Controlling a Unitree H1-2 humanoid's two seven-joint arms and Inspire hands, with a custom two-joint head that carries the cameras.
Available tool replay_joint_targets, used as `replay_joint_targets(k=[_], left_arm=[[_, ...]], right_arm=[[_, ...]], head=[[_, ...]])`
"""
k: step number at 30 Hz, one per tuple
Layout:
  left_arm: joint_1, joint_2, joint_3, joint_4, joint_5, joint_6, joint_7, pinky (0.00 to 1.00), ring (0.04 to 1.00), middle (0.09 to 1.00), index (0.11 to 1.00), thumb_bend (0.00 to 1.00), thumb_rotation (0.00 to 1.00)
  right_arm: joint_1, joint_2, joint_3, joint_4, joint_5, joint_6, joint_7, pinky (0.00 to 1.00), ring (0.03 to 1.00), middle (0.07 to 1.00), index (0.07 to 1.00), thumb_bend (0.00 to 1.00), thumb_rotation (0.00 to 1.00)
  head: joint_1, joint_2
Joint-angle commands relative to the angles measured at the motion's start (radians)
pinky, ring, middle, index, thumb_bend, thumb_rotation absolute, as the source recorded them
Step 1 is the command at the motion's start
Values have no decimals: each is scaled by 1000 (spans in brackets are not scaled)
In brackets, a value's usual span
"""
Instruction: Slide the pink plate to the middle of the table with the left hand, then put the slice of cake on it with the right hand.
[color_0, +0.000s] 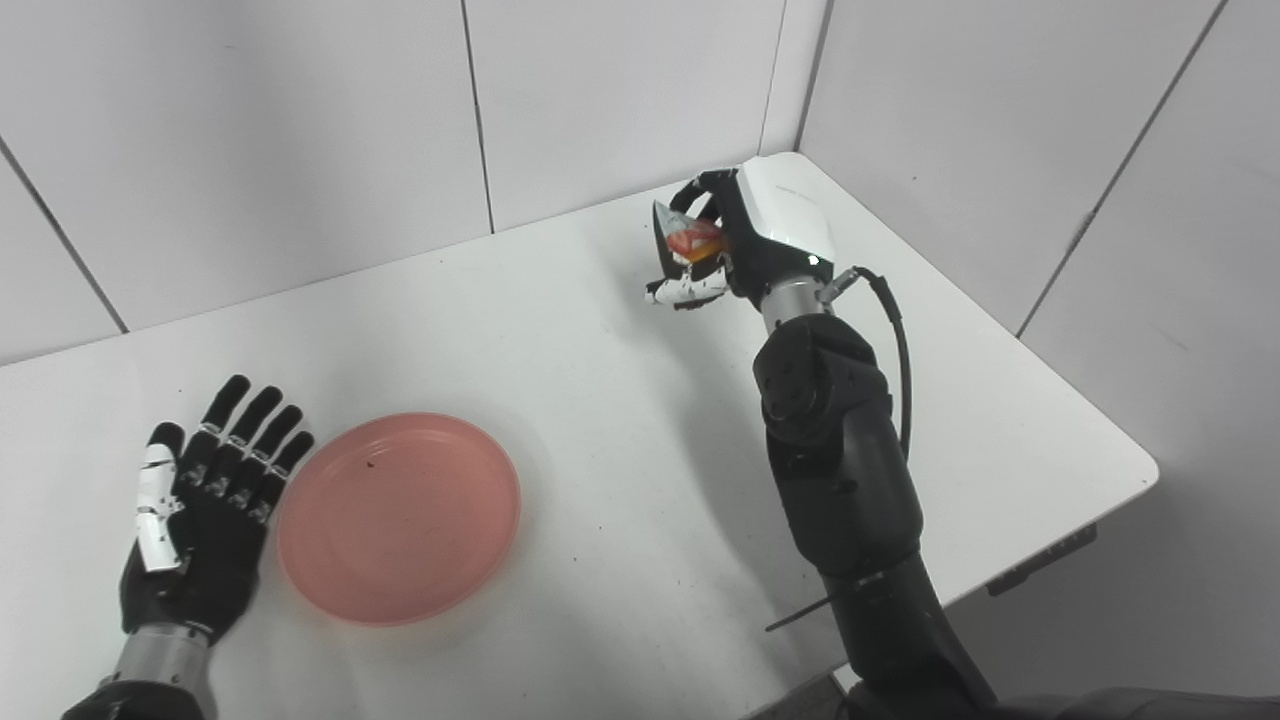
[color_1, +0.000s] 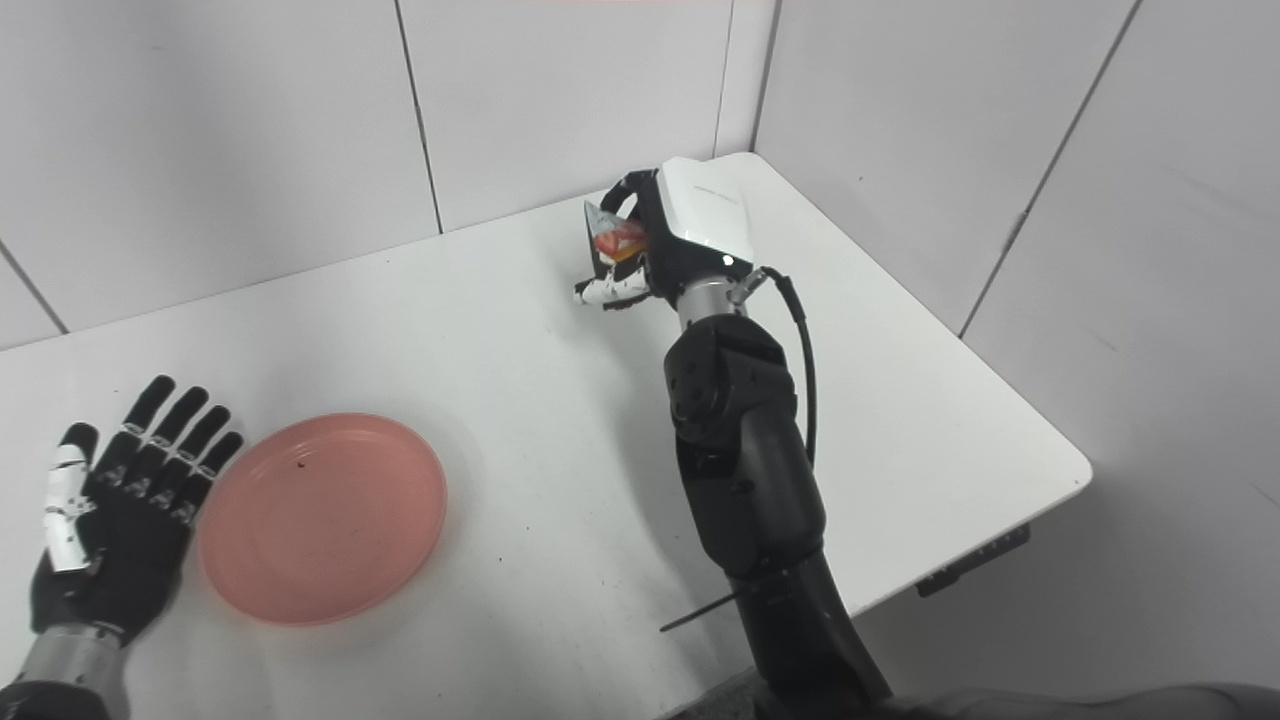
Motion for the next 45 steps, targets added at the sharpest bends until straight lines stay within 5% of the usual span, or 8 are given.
replay_joint_targets(k=[1,24,32,35,45], left_arm=[[47,-11,-19,29,44,49,46,892,886,882,875,385,1000],[41,-111,-83,-5,119,59,151,904,888,885,872,354,1000],[35,-133,-88,-4,134,58,169,886,872,869,860,349,1000],[32,-137,-89,-4,133,59,172,877,865,863,854,350,1000],[25,-140,-92,-10,128,71,174,882,876,874,865,357,1000]], right_arm=[[-44,-4,19,-40,-3,-4,-1,297,384,439,538,521,0],[-43,29,279,32,68,-45,-28,262,356,419,533,521,0],[-34,37,379,71,97,-73,-75,239,327,409,532,520,0],[-17,33,417,73,108,-92,-86,303,381,413,529,522,0],[44,66,477,-2,90,-76,-68,147,230,472,485,532,0]], head=[[21,3],[295,44],[322,58],[326,66],[334,82]])
